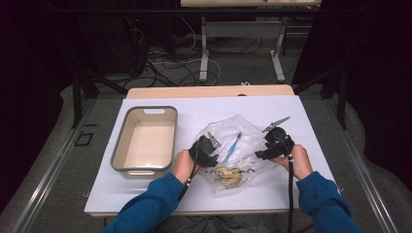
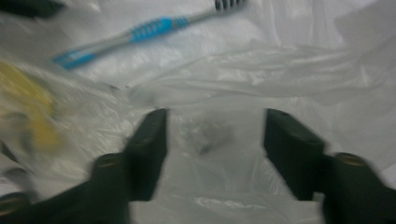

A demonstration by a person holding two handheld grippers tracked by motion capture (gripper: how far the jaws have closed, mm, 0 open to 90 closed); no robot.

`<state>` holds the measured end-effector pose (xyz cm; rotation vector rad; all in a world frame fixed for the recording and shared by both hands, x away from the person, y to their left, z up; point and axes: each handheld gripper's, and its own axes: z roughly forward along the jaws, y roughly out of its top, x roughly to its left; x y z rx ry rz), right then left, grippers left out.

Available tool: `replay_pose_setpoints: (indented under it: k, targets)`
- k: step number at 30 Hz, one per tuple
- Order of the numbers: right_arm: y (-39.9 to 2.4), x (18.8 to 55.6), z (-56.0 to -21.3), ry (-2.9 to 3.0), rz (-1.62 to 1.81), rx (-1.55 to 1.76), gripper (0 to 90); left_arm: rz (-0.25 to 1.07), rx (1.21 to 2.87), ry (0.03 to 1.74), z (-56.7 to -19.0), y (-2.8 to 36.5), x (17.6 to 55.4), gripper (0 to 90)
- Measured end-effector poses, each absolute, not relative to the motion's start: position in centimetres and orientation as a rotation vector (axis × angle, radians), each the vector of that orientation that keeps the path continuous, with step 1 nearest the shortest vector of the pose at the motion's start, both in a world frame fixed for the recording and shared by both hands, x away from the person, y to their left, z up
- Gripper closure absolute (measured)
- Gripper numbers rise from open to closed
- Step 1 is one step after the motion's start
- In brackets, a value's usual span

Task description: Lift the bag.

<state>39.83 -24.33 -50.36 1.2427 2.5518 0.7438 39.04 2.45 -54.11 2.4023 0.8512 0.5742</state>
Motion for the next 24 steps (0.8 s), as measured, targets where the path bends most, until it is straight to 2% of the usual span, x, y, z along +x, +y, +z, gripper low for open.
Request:
replay_pose_setpoints:
  k: [2, 5, 8, 17, 18, 19, 24]
  targets:
    - [-24.5, 39.9, -50.9, 2.566, 0.708, 1.239, 69.1, 0.565, 2.391, 0.854, -54.2, 2.9, 39.3, 66.4]
    - [-24.7, 39.8, -51.5, 2.562, 0.664, 1.241, 88.6, 0.575, 2.381, 0.856, -54.3, 2.8, 39.1, 80.8]
    - [-24.8, 40.0, -51.7, 2.549, 0.64, 1.237, 90.0, 0.608, 2.332, 0.854, -53.9, 2.8, 38.5, 88.5]
    - [-26.4, 40.3, -50.9, 2.475, 0.634, 1.276, 90.0, 0.686, 2.228, 0.803, -51.3, 4.3, 36.1, 89.8]
    - [-26.4, 40.3, -50.7, 2.476, 0.642, 1.278, 89.1, 0.682, 2.232, 0.799, -51.1, 4.3, 35.9, 89.8]
    - [-26.4, 40.3, -50.5, 2.482, 0.663, 1.268, 83.2, 0.678, 2.235, 0.797, -51.0, 4.4, 35.8, 89.7]
    - [-26.2, 40.3, -48.1, 2.441, 0.824, 1.281, 46.3, 0.656, 2.264, 0.78, -50.9, 4.5, 35.3, 88.6]
